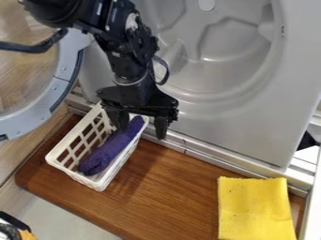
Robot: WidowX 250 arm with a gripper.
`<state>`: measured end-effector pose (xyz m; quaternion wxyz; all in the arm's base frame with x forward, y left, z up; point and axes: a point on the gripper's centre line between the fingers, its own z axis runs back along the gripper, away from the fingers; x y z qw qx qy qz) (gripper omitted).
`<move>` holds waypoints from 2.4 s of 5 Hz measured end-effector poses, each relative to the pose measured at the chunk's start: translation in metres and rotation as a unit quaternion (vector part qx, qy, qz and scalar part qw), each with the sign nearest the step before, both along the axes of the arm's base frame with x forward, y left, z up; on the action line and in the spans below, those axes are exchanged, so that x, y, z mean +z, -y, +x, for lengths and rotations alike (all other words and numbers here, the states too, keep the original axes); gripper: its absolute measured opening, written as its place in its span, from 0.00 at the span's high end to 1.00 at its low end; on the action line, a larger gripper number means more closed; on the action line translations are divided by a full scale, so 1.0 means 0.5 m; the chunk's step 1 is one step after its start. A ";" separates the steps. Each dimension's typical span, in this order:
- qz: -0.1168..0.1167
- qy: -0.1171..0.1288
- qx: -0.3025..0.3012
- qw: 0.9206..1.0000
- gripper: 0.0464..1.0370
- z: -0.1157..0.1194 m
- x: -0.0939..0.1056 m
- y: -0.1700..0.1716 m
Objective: Put the yellow cloth in the white basket
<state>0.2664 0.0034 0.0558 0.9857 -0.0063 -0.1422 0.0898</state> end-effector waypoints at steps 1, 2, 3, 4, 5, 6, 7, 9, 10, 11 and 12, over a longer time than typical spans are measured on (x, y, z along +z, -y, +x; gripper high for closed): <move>-0.004 -0.010 0.000 1.000 0.04 -0.001 -0.011 0.006; -0.018 -0.031 -0.060 0.998 0.04 -0.001 -0.030 0.082; -0.032 -0.072 -0.128 0.989 0.04 0.020 -0.086 0.179; -0.022 -0.098 -0.166 0.981 0.04 0.030 -0.140 0.278; 0.001 -0.104 -0.149 0.983 0.04 0.047 -0.186 0.298; 0.011 -0.107 -0.155 0.982 0.04 0.050 -0.213 0.322; 0.036 -0.124 -0.161 0.978 0.04 0.040 -0.247 0.332; 0.031 -0.115 -0.150 0.981 0.21 0.030 -0.264 0.332; 0.034 -0.114 -0.164 0.979 0.50 0.018 -0.259 0.324; 0.037 -0.104 -0.191 0.975 0.77 0.005 -0.222 0.314; 0.027 -0.080 -0.210 0.974 0.92 0.007 -0.165 0.300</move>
